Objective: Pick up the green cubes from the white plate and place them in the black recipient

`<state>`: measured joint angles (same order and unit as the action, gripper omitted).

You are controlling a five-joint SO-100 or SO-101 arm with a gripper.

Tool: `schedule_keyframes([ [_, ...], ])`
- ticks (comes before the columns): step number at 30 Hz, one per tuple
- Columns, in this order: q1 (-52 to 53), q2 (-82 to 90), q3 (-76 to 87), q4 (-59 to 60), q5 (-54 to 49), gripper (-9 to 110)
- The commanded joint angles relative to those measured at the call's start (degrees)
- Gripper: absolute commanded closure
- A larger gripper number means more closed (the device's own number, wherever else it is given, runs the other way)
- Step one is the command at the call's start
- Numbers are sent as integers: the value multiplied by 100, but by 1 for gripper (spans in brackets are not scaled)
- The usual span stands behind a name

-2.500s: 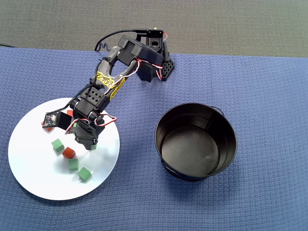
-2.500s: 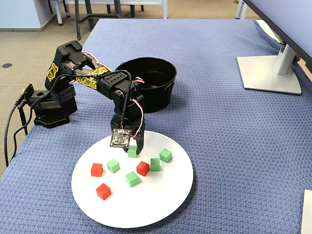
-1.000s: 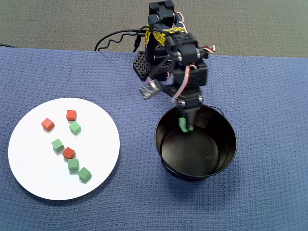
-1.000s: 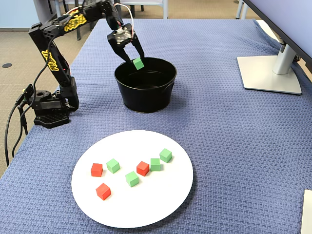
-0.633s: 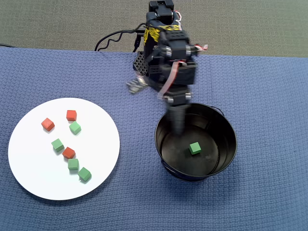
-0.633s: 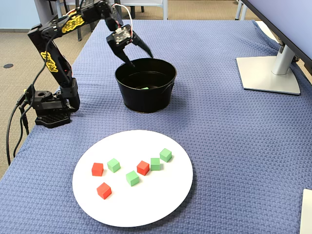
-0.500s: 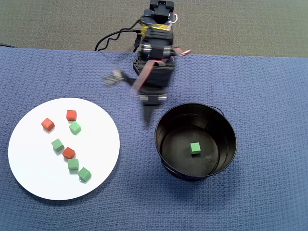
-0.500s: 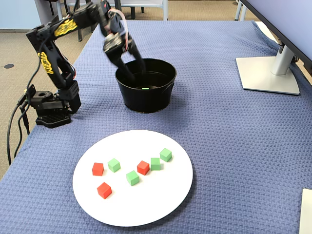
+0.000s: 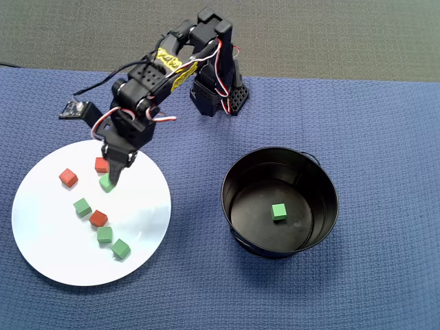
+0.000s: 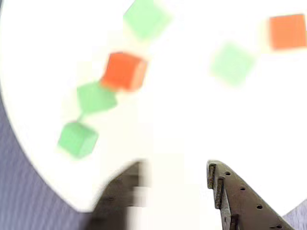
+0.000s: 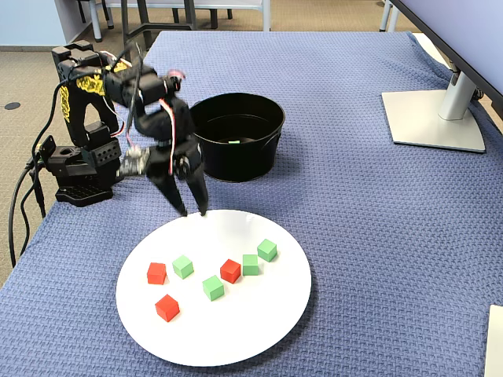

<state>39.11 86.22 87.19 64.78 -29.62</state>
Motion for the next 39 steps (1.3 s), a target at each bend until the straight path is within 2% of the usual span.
schedule_keyframes([
  [1, 343, -185, -141, -211, 501, 71],
  [9, 668, -369, 62, -123, 2171, 75],
  [15, 615, -510, -369, 580, 3296, 76],
  [21, 606, -677, -378, 404, 3331, 77],
  [39, 659, -1854, -1503, 554, 2426, 77],
])
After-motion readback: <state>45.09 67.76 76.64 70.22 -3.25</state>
